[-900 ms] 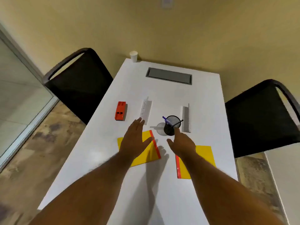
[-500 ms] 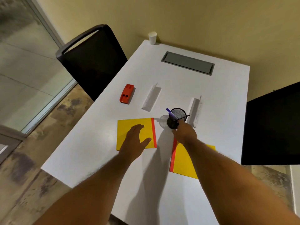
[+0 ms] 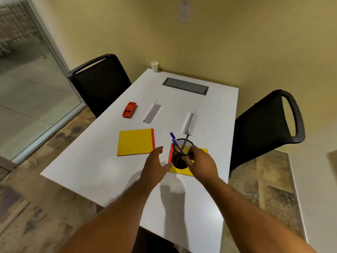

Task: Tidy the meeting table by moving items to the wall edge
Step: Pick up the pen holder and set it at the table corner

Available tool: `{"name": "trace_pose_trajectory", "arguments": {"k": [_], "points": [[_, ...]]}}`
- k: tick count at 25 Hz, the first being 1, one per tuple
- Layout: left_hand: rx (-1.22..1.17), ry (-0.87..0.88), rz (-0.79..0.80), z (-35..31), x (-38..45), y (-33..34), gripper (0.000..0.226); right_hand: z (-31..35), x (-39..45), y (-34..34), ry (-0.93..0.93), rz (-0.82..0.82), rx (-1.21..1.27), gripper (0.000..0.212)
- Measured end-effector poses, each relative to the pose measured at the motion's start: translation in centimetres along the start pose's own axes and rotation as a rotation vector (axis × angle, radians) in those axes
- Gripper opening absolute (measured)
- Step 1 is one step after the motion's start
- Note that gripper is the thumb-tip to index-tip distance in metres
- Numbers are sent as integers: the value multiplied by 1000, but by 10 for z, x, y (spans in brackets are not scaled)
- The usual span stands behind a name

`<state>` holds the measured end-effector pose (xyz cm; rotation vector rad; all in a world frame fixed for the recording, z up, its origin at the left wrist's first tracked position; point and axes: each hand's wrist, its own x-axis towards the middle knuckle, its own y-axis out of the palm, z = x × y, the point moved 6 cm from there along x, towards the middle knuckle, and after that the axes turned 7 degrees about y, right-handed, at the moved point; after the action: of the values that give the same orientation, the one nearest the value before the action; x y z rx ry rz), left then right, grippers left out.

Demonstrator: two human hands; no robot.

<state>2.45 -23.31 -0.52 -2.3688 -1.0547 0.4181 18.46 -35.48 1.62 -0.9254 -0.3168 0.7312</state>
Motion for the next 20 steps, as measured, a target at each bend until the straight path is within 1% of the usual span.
{"name": "trace_pose_trajectory", "arguments": {"k": [2, 3, 6, 7, 9, 11, 13, 14, 16, 18, 20], "points": [[-58, 22, -7, -23, -32, 16, 87, -5, -37, -29, -63, -13, 13, 25], [-86, 58, -19, -34, -48, 23, 86, -7, -55, -42, -97, -2, 38, 25], [-115, 115, -44, -73, -83, 43, 68, -16, -95, -78, -162, 8, 76, 28], [-147, 119, -58, -85, -88, 48, 68, -20, -100, -88, -165, 5, 77, 31], [-199, 157, -102, -108, -93, 63, 78, -34, -105, -113, -151, -28, 100, 41], [-204, 178, -120, -132, -92, 87, 83, -57, -101, -139, -129, -58, 163, 62], [-201, 223, -121, -160, -86, 119, 79, -85, -88, -166, -138, -52, 215, 83], [-181, 258, -133, -177, -83, 137, 77, -101, -82, -181, -154, -43, 235, 90], [-157, 307, -163, -210, -78, 173, 77, -133, -67, -214, -200, -52, 266, 98], [-137, 339, -187, -242, -63, 212, 78, -169, -47, -251, -232, -76, 286, 101], [-79, 351, -185, -280, -40, 254, 81, -209, -15, -290, -254, -46, 303, 103]]}}
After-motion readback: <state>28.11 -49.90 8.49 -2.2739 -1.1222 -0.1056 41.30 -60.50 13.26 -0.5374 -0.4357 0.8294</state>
